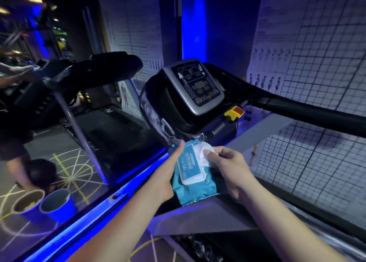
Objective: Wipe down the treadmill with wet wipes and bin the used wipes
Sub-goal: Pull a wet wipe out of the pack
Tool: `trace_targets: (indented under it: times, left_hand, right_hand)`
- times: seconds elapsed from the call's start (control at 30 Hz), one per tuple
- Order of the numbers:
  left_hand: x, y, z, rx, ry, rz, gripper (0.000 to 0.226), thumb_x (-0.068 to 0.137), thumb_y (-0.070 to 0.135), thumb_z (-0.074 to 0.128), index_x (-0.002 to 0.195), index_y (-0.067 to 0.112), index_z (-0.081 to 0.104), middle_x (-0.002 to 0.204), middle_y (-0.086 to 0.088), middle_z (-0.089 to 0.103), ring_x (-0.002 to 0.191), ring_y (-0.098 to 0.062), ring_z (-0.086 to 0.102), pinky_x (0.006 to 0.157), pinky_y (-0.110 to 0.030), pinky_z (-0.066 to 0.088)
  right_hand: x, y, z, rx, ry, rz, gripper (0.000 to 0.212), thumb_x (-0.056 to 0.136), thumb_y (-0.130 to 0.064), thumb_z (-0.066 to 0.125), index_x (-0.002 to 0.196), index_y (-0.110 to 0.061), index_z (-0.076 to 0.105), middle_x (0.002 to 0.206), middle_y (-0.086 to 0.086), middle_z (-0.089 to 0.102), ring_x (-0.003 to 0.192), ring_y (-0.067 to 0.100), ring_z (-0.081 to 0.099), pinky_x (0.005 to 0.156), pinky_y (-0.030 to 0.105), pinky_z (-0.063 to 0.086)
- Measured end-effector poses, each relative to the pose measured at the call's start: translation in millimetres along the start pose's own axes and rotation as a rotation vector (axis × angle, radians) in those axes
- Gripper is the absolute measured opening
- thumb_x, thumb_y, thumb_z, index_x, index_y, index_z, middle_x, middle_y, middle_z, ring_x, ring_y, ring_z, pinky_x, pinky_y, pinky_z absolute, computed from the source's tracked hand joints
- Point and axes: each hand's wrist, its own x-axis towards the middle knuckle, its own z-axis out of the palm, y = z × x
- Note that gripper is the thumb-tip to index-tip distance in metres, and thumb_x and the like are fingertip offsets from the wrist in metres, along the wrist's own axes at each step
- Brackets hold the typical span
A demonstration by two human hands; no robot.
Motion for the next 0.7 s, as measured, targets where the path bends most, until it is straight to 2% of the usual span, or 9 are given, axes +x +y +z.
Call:
trace_targets:
  times: [0.1,0.17,0.23,0.3,0.4,0.47,0.5,0.57,0.7]
  left_hand:
    - [2,6,-21,-0.114,0.027,-0.020,0.080,0.091,0.081,0.052,0.132,0.017,0.074,0.126,-0.018,0.075,0.118,-0.038,0.071,0.107,-0.056,0.052]
    - [1,14,-38,-0.128,0.050,-0.038,0.078,0.095,0.077,0.048,0.129,0.012,0.074,0.118,-0.017,0.077,0.107,-0.034,0.075,0.099,-0.049,0.056]
    - [-2,25,-57,-0.033,-0.005,-0.070,0.063,0.093,0.069,0.059,0.114,0.013,0.079,0.107,-0.014,0.079,0.093,-0.029,0.076,0.091,-0.043,0.059]
    - [-4,37,-77,0.051,-0.061,-0.145,0.042,0.084,0.051,0.073,0.104,0.014,0.077,0.100,-0.012,0.076,0.087,-0.027,0.074,0.084,-0.041,0.059]
    - [-1,50,-113,0.102,-0.125,-0.195,0.050,0.071,0.036,0.084,0.115,0.013,0.073,0.117,-0.016,0.073,0.102,-0.031,0.070,0.097,-0.049,0.053]
    - [1,55,-136,0.139,-0.188,-0.195,0.056,0.056,0.024,0.100,0.105,0.010,0.077,0.110,-0.017,0.074,0.095,-0.031,0.072,0.092,-0.044,0.057]
    - [2,55,-146,0.145,-0.208,-0.199,0.046,0.055,0.015,0.099,0.095,0.008,0.079,0.100,-0.016,0.075,0.085,-0.028,0.074,0.083,-0.039,0.060]
    - [1,54,-161,0.156,-0.191,-0.187,0.021,0.068,-0.002,0.087,0.087,0.004,0.080,0.088,-0.015,0.078,0.072,-0.025,0.076,0.068,-0.033,0.063]
    - [9,58,-174,0.158,-0.144,-0.139,0.022,0.070,0.001,0.079,0.092,0.004,0.076,0.085,-0.014,0.078,0.067,-0.023,0.076,0.062,-0.030,0.063]
  right_hand:
    - [2,10,28,-0.025,-0.028,-0.035,0.010,0.087,-0.009,0.077,0.084,-0.005,0.068,0.080,0.016,0.069,0.072,0.025,0.061,0.070,0.037,0.050]
    - [3,20,48,-0.084,-0.053,-0.065,0.012,0.088,-0.008,0.075,0.080,-0.009,0.066,0.073,0.013,0.065,0.065,0.022,0.057,0.059,0.032,0.048]
    - [5,29,65,-0.193,-0.082,-0.106,0.012,0.091,-0.009,0.073,0.081,-0.008,0.066,0.068,0.009,0.061,0.060,0.019,0.054,0.052,0.031,0.046]
    - [8,36,77,-0.300,-0.116,-0.139,0.010,0.090,-0.013,0.074,0.085,-0.008,0.068,0.071,0.011,0.061,0.064,0.020,0.053,0.058,0.036,0.044]
    - [15,42,93,-0.369,-0.151,-0.135,0.008,0.090,-0.016,0.075,0.089,-0.010,0.070,0.074,0.012,0.061,0.063,0.020,0.053,0.058,0.035,0.044]
    - [19,43,103,-0.327,-0.132,-0.090,0.011,0.092,-0.016,0.074,0.093,-0.006,0.069,0.071,0.010,0.062,0.055,0.015,0.054,0.049,0.027,0.044]
    - [21,43,108,-0.308,-0.115,-0.066,0.012,0.093,-0.015,0.073,0.094,-0.004,0.067,0.069,0.008,0.062,0.050,0.012,0.054,0.045,0.023,0.043]
    - [24,42,117,-0.342,-0.093,-0.043,0.014,0.093,-0.015,0.072,0.095,-0.002,0.066,0.067,0.007,0.061,0.044,0.009,0.053,0.039,0.020,0.041]
    - [30,38,133,-0.556,-0.135,-0.122,0.013,0.091,-0.017,0.074,0.088,-0.006,0.068,0.059,-0.001,0.060,0.039,0.001,0.048,0.041,0.014,0.036]
